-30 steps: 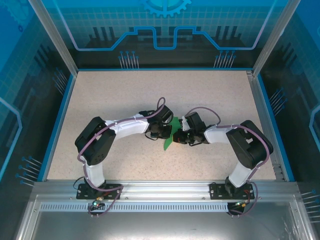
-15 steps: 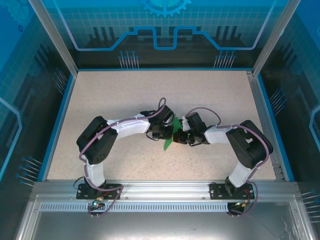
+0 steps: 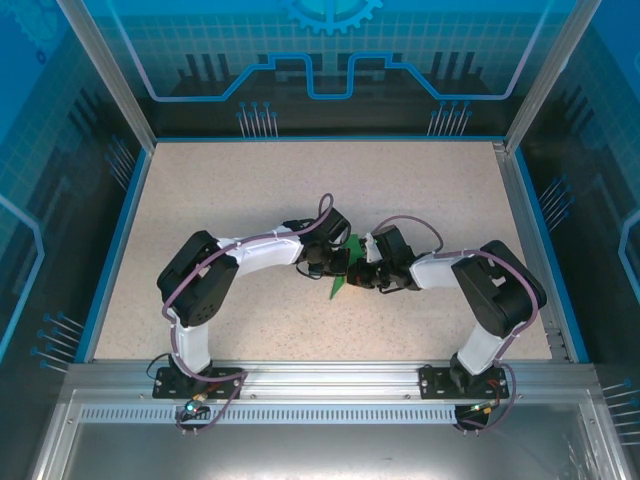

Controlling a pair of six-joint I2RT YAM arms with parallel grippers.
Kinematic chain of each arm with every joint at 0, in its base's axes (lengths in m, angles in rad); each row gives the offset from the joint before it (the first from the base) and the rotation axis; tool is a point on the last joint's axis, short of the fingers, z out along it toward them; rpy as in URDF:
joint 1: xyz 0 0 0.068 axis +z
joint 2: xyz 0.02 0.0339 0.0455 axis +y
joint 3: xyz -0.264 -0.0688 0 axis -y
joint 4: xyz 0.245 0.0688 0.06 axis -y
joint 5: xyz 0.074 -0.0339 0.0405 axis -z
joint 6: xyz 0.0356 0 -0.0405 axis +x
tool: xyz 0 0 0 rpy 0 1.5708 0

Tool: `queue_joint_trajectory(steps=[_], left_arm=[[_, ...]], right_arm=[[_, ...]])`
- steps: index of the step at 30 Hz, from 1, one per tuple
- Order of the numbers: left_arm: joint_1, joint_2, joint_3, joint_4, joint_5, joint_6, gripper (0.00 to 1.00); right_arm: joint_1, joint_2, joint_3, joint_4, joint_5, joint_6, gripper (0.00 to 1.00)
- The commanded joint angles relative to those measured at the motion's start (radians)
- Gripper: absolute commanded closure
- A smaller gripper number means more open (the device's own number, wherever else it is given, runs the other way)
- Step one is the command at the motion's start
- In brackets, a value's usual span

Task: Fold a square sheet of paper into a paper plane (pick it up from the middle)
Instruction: Fold the wing for the fifth time at the center of the table.

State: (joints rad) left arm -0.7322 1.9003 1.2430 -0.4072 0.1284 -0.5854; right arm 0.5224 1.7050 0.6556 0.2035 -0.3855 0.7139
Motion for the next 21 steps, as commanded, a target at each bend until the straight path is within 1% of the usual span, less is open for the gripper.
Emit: queue_joint_trajectory(steps=[1, 8, 19, 21], left_arm=[[-0.007, 0.034, 0.025, 0.028, 0.028, -0.007, 0.96], [-0.007, 0.035, 0.018, 0.004, 0.020, 0.037, 0.96], [0.009, 0.031, 0.001, 0.005, 0.018, 0.058, 0.96], [0.014, 0.026, -0.009, 0.011, 0.023, 0.058, 0.96]], right_arm=[[0.006, 0.038, -0.027, 0.013, 0.022, -0.005, 1.00], [0.003, 0.022, -0.035, 0.036, 0.014, -0.014, 1.00], [-0.008, -0.018, -0.061, 0.061, 0.016, -0.027, 1.00], [-0.010, -0.017, -0.068, 0.094, 0.013, -0.021, 1.00]])
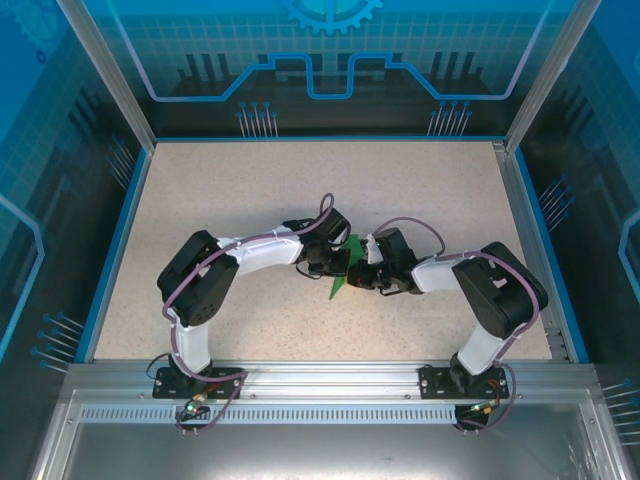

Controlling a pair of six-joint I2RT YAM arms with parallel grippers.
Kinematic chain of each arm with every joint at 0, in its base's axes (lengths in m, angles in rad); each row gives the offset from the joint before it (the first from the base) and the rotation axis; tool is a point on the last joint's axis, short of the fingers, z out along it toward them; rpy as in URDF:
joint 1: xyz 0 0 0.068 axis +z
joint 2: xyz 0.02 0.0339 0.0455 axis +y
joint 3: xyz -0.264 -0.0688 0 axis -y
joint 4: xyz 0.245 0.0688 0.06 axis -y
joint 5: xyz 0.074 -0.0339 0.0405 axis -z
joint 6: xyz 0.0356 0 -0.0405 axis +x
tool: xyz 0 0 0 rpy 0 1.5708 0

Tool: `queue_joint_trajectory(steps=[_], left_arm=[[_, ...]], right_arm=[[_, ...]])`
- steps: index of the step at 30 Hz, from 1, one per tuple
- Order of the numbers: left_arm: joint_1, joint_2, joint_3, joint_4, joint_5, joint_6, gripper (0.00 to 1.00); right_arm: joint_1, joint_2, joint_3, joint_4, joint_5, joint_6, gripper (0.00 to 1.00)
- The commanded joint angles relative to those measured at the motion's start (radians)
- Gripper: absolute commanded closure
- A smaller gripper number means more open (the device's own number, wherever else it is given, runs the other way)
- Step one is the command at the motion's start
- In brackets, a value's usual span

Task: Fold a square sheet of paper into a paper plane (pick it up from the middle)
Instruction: Fold the wing for the fifth time at the center of the table.

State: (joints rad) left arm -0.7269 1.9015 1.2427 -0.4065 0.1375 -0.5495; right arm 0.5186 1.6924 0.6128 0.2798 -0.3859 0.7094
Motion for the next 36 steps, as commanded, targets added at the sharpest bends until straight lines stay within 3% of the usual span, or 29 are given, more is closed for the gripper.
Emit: queue_joint_trajectory(steps=[1, 17, 36], left_arm=[[0.011, 0.022, -0.012, 0.013, 0.017, 0.023, 0.96], [0.025, 0.012, -0.034, 0.039, 0.045, 0.031, 0.96], [0.011, 0.027, -0.039, 0.051, 0.071, 0.039, 0.96]], right_arm=[[-0.008, -0.002, -0.028, 0.025, 0.012, -0.012, 1.00], [-0.061, 0.041, -0.082, 0.144, -0.053, 0.182, 1.00], [-0.060, 0.052, -0.093, 0.152, -0.004, 0.459, 1.00]])
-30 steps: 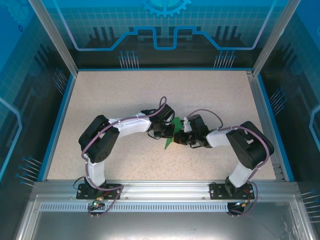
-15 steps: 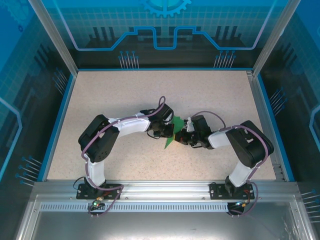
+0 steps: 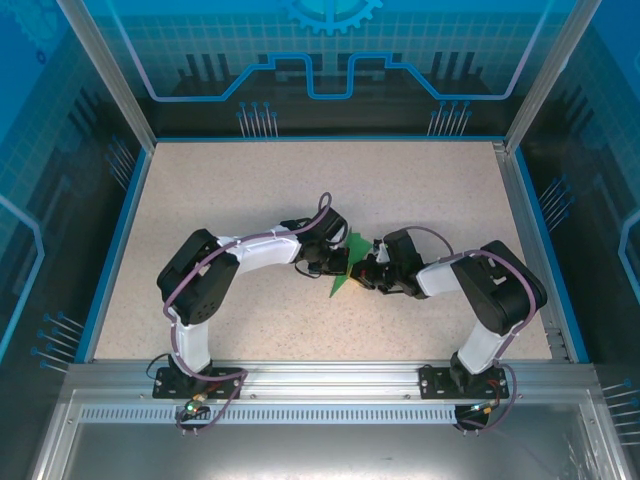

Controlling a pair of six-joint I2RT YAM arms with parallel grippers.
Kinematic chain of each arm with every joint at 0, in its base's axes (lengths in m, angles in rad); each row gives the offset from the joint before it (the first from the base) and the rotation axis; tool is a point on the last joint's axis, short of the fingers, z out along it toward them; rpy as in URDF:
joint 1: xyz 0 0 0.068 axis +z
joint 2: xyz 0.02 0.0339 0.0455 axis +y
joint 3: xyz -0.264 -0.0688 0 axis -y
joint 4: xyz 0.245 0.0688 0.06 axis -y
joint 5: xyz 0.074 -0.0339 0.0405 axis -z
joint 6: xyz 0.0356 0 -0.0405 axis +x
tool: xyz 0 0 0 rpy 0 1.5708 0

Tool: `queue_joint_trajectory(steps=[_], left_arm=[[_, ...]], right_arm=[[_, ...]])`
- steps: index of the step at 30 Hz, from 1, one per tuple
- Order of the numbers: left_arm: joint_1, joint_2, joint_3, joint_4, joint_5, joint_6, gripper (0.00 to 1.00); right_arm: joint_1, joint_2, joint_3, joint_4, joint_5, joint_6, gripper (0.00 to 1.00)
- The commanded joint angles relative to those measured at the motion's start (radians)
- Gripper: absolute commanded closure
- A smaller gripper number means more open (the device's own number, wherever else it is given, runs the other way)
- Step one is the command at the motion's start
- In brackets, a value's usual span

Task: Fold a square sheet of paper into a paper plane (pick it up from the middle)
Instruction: Fold the wing for the fifth time at the center of the table.

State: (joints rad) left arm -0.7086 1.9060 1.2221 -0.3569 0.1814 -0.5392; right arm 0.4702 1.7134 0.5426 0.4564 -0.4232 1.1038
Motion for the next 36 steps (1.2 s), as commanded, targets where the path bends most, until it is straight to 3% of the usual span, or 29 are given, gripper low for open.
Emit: queue_joint_trajectory(steps=[1, 25, 36], left_arm=[[-0.006, 0.023, -0.020, 0.001, 0.027, 0.030, 0.96], [-0.014, 0.086, -0.004, -0.001, 0.019, 0.049, 0.95], [-0.014, 0.100, 0.000, -0.012, 0.008, 0.071, 0.92]], right_arm=[[-0.012, 0.028, -0.025, -0.020, 0.033, 0.073, 1.00], [-0.015, -0.020, -0.062, 0.068, 0.058, 0.146, 1.00], [-0.068, -0.217, -0.015, -0.173, 0.112, -0.010, 1.00]])
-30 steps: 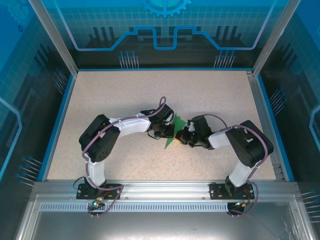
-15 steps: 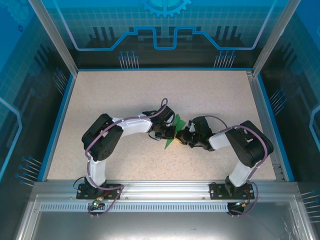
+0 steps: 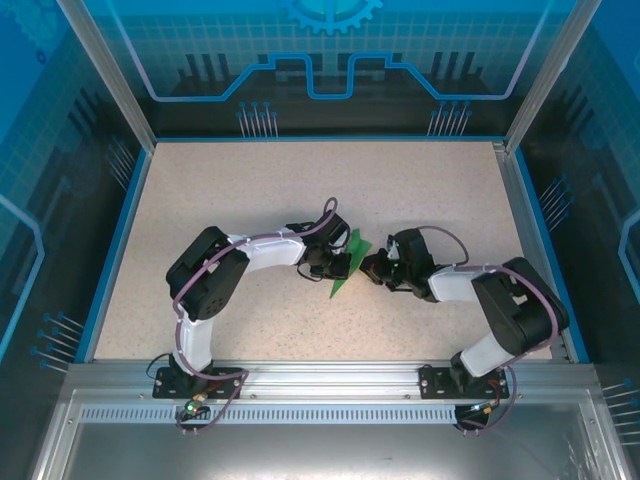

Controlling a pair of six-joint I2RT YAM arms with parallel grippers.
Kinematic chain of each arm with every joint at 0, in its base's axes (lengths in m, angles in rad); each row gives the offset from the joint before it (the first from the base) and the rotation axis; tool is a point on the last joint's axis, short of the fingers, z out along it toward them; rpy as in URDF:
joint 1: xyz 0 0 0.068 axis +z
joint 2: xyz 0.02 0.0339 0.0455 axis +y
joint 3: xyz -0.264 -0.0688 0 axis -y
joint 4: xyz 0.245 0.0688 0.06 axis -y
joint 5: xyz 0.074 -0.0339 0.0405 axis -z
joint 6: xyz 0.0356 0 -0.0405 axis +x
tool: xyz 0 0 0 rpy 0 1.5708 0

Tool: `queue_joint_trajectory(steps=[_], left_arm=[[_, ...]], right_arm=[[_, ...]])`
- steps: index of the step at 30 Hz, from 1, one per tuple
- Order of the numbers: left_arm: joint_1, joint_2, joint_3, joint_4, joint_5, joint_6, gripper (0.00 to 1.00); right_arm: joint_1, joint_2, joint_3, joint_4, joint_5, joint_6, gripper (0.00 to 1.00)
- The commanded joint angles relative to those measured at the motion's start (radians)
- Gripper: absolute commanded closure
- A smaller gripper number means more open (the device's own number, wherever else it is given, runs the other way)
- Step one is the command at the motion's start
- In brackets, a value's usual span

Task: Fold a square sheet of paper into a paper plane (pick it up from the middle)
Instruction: Fold the wing for the fifth time at the center of the table.

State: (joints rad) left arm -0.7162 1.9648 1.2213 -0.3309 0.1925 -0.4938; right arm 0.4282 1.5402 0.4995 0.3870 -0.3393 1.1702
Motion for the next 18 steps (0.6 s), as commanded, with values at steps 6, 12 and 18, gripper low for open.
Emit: queue_joint_trajectory(steps=[6, 12, 18], left_arm=[[-0.007, 0.040, 0.002, -0.036, 0.010, 0.040, 0.86], [-0.006, 0.029, -0.012, -0.017, 0.025, 0.062, 0.79], [-0.006, 0.020, -0.023, -0.001, 0.045, 0.102, 0.77]], right_arm=[[-0.070, -0.041, 0.091, -0.168, -0.032, -0.164, 0.92], [-0.087, 0.010, 0.127, -0.150, -0.082, -0.196, 0.87], [-0.088, 0.051, 0.178, -0.158, -0.120, -0.226, 0.87]])
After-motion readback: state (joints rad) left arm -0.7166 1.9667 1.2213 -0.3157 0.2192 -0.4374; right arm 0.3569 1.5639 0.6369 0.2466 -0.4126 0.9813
